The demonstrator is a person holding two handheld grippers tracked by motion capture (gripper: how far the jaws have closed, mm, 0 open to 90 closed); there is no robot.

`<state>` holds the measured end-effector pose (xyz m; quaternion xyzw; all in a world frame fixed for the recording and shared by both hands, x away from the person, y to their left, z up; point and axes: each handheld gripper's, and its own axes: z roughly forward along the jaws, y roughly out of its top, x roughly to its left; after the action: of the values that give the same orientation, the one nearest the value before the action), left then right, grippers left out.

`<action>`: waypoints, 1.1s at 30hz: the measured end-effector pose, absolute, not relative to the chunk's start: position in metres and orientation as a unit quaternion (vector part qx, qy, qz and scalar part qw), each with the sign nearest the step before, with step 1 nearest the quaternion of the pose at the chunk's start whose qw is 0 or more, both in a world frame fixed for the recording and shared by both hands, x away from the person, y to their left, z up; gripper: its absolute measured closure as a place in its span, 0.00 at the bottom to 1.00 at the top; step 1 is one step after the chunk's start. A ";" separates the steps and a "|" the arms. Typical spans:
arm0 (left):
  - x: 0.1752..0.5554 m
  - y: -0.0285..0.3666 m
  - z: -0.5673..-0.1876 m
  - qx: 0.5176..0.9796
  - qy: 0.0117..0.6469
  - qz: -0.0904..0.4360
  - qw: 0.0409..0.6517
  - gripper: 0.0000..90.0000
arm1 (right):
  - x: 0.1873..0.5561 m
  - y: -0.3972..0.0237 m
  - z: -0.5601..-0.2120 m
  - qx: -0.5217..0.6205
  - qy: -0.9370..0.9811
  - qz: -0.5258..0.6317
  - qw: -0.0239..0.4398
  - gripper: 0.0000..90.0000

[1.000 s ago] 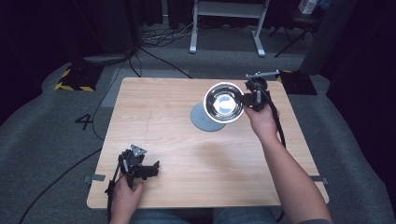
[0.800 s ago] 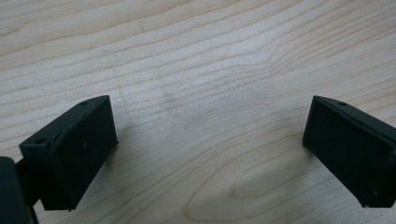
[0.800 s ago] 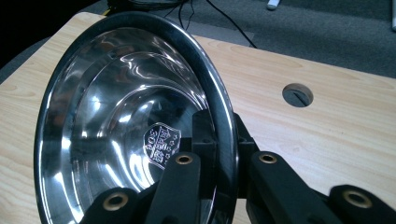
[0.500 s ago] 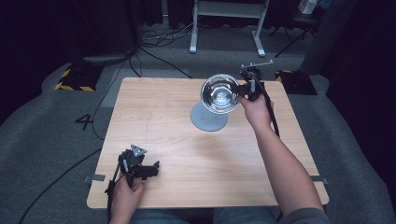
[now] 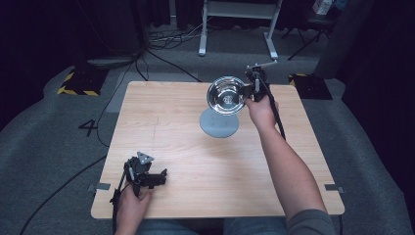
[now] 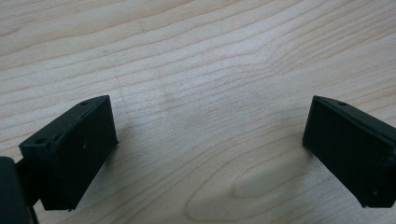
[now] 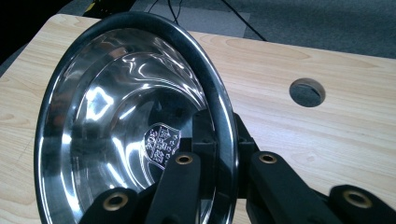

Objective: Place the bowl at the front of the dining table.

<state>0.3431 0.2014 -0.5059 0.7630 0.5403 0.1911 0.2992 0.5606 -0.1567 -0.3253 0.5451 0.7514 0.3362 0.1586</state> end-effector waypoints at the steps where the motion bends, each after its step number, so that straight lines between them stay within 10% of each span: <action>1: 0.343 0.201 -0.506 0.763 0.541 0.191 0.300 0.03 | 0.563 -0.155 -0.327 0.546 0.751 0.336 0.156 0.95; 33: 0.343 0.201 -0.506 0.763 0.540 0.191 0.299 0.03 | 0.596 -0.129 -0.402 0.573 0.756 0.302 0.091 0.95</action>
<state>0.3431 0.2015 -0.5060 0.7629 0.5403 0.1913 0.2993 0.5960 -0.1289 -0.4021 0.5732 0.7562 0.3022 0.0906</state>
